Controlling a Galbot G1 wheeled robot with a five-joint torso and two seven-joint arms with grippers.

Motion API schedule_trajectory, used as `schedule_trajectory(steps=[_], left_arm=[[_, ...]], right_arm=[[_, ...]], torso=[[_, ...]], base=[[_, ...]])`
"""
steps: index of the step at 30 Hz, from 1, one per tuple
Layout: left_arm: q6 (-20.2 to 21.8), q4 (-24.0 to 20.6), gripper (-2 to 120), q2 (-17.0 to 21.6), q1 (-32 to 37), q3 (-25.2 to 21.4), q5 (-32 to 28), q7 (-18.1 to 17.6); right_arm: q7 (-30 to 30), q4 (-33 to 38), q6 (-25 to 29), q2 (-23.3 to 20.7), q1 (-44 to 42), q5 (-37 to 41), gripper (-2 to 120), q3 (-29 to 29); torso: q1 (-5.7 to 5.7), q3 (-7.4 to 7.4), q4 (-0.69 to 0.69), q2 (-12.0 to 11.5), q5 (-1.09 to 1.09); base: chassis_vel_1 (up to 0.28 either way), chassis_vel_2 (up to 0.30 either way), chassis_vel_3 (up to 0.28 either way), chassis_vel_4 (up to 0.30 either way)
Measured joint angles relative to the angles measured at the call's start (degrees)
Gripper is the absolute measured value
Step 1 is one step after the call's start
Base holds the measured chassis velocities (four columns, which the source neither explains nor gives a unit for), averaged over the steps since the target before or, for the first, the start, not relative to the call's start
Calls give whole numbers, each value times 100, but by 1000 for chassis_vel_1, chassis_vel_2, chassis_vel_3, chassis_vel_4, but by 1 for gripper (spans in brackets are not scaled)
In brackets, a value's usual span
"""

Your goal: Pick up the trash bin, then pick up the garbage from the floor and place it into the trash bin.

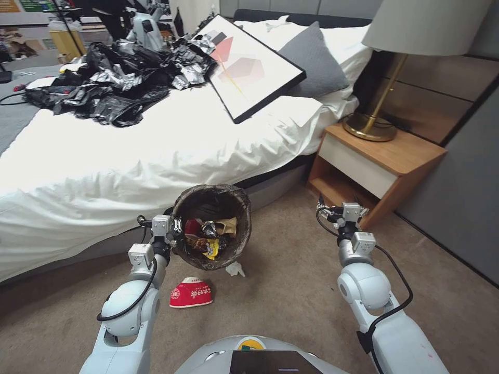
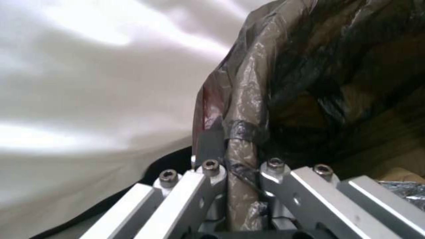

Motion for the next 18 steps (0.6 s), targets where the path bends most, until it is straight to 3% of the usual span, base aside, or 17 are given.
schedule_trajectory(steps=[18], left_arm=[[-15, 76, 2, -2, -22, -21, -17, -10]], right_arm=[[13, -220, 59, 149, 37, -32, 100, -23]], torso=[[0, 0, -2, 0, -1]], base=[[74, 74, 77, 77]])
